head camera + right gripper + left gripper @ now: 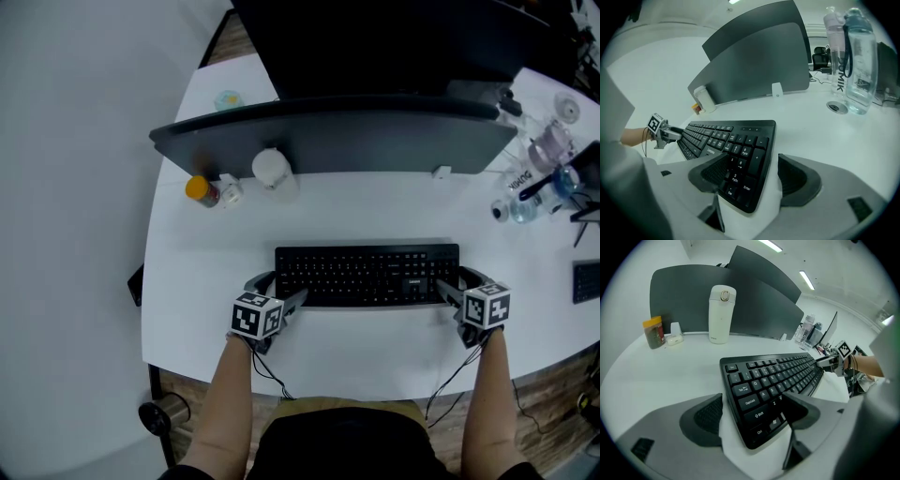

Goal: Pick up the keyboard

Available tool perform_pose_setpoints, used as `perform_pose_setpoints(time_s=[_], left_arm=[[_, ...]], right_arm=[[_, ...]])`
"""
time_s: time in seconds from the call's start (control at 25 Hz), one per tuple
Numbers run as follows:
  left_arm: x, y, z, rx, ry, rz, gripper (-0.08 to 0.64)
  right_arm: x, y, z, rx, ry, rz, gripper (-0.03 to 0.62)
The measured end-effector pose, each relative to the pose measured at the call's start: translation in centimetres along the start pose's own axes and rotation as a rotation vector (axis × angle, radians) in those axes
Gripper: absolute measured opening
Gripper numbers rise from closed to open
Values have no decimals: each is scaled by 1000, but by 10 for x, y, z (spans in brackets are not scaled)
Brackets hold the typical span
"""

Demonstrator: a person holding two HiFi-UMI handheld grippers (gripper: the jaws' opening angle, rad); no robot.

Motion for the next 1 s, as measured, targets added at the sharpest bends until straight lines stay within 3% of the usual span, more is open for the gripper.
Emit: perform_pose_setpoints(time_s=[0.52, 1.0], left_arm=[[3, -3, -1, -29, -13, 24, 380], [4, -4, -3, -45, -34, 9, 376]], right_arm=[[4, -4, 2, -19, -35, 55, 299], [2, -3, 4, 17, -13, 29, 299]])
Point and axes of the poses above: the fingertips, and each gripper's own axes: x forward along the fingers, z to its left, y out of its underside, the point moved 4 cm from there along -x, backward along the fingers, and after that the axes turned 12 degrees about y, right-handed, at the moved point
